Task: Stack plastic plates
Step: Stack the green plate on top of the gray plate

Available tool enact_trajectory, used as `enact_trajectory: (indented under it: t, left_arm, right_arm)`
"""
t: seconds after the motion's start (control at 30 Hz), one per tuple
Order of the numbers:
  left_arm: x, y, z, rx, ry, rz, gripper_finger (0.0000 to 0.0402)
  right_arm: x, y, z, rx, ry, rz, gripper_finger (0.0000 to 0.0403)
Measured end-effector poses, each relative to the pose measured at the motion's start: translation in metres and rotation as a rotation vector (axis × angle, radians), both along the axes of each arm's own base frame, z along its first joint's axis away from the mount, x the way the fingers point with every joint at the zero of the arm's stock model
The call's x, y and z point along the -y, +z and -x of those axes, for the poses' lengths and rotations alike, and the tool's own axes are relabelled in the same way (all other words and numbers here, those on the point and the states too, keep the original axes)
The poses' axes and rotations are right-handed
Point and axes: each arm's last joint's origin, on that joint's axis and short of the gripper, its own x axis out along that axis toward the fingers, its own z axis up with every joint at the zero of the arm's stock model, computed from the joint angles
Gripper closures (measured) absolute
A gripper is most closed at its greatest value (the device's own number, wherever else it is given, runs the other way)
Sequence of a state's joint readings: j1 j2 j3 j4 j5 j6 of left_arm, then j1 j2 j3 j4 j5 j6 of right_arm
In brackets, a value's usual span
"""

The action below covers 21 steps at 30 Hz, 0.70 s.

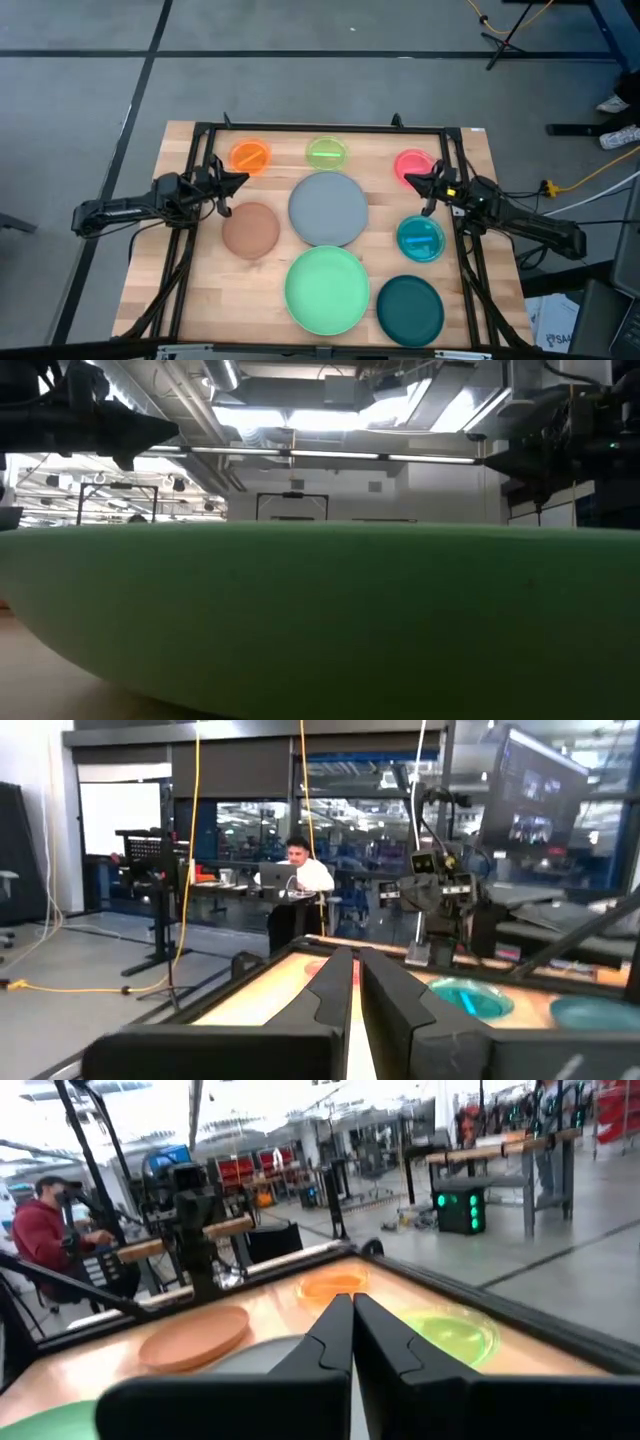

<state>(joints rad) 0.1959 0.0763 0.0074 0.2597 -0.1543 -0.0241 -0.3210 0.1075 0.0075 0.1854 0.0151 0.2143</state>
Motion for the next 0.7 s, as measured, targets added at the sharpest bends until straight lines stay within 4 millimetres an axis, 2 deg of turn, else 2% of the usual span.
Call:
enact_trajectory:
  t: [0.17, 0.33, 0.5, 0.7]
  left_arm:
    - [0.000, -0.002, -0.006, -0.030, -0.029, -0.009, 0.0386]
    - [-0.001, 0.001, -0.009, -0.014, -0.035, -0.020, 0.0386]
    - [-0.001, -0.001, -0.009, -0.023, -0.015, -0.001, 0.0386]
    - [0.000, -0.001, -0.010, -0.012, -0.058, 0.026, 0.0386]
  right_arm:
    - [0.004, 0.017, -0.012, -0.076, 0.011, -0.012, 0.0398]
    - [0.010, 0.039, -0.035, -0.165, 0.053, -0.025, 0.0398]
    - [0.017, 0.056, -0.066, -0.273, 0.131, -0.068, 0.0398]
    - [0.009, 0.068, -0.107, -0.368, 0.160, -0.063, 0.0398]
